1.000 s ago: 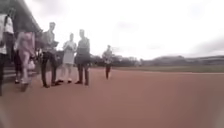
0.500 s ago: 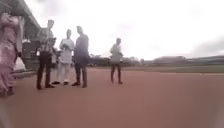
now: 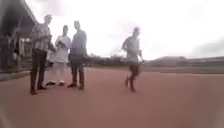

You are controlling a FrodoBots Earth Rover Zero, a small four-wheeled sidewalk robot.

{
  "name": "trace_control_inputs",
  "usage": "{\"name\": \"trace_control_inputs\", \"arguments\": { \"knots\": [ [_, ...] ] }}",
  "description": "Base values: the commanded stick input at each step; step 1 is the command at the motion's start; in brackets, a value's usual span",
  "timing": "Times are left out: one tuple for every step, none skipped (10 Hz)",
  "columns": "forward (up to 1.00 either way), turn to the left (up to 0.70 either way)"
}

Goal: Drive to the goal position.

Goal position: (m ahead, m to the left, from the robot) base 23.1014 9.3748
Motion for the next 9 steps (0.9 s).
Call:
{"name": "trace_control_inputs", "arguments": {
  "knots": [
    [0.70, 0.01],
    [0.70, 0.01],
    [0.70, 0.01],
    [0.70, 0.01],
    [0.70, 0.01],
    [0.70, 0.01],
    [0.70, 0.01],
    [0.70, 0.01],
    [0.70, 0.01]
  ]
}}
